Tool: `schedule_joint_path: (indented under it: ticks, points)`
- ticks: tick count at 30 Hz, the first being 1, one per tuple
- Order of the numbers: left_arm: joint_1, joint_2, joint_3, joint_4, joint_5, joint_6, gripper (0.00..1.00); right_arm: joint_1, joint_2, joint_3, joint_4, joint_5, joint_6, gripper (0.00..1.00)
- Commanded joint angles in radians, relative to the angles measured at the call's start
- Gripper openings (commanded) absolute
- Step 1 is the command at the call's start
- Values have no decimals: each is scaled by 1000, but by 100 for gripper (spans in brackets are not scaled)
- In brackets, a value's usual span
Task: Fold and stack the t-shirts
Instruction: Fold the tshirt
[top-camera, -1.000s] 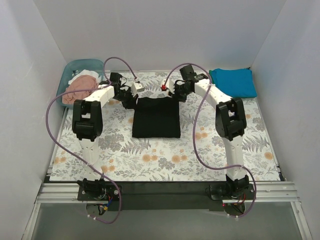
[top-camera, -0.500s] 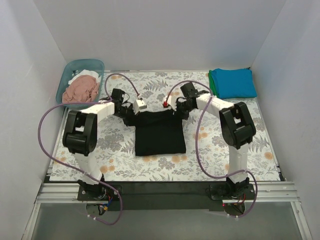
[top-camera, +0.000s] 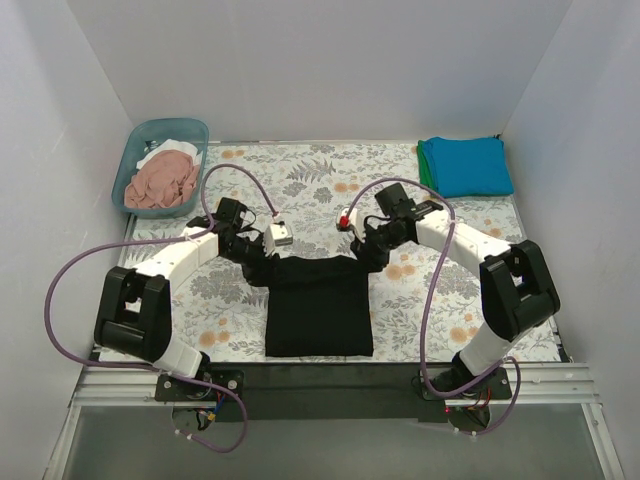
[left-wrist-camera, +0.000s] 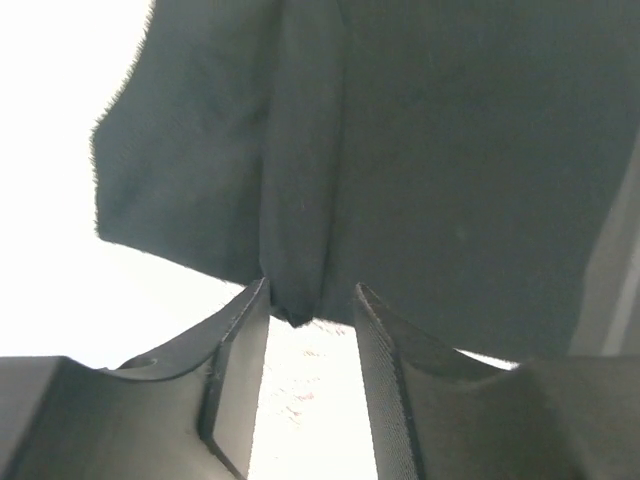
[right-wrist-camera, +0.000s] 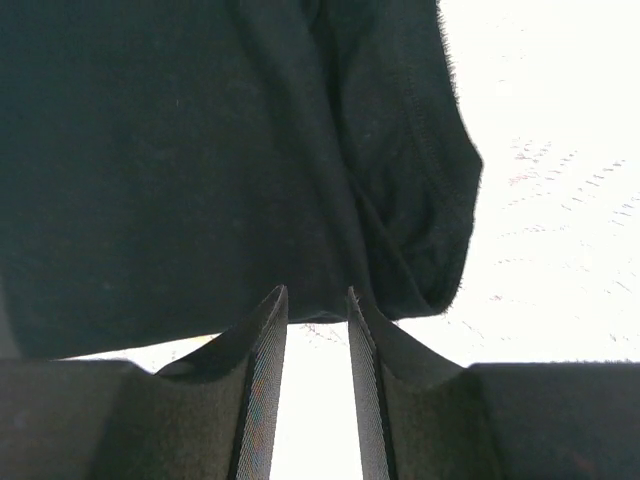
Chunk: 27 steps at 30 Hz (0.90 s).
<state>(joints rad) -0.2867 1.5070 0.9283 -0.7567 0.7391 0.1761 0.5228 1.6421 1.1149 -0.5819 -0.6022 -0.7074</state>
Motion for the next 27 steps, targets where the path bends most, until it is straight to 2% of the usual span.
schedule_joint_path:
  ticks: [1,6,10,17,21,27]
  points:
    - [-25,-24,81,71,59,-59,39,-44,16,144,-19,-83,126,35]
    - [-146,31,125,227,5,-145,40,-58,203,322,-26,-211,268,23]
    - [-200,116,164,269,-7,-159,42,-56,367,434,-22,-303,393,15]
    - [-261,197,156,327,-58,-142,44,-44,516,491,-4,-438,502,12]
    - [-281,219,141,342,-70,-135,44,-15,556,482,1,-436,507,12]
    - [-299,236,124,341,-76,-116,36,-1,610,474,19,-412,511,11]
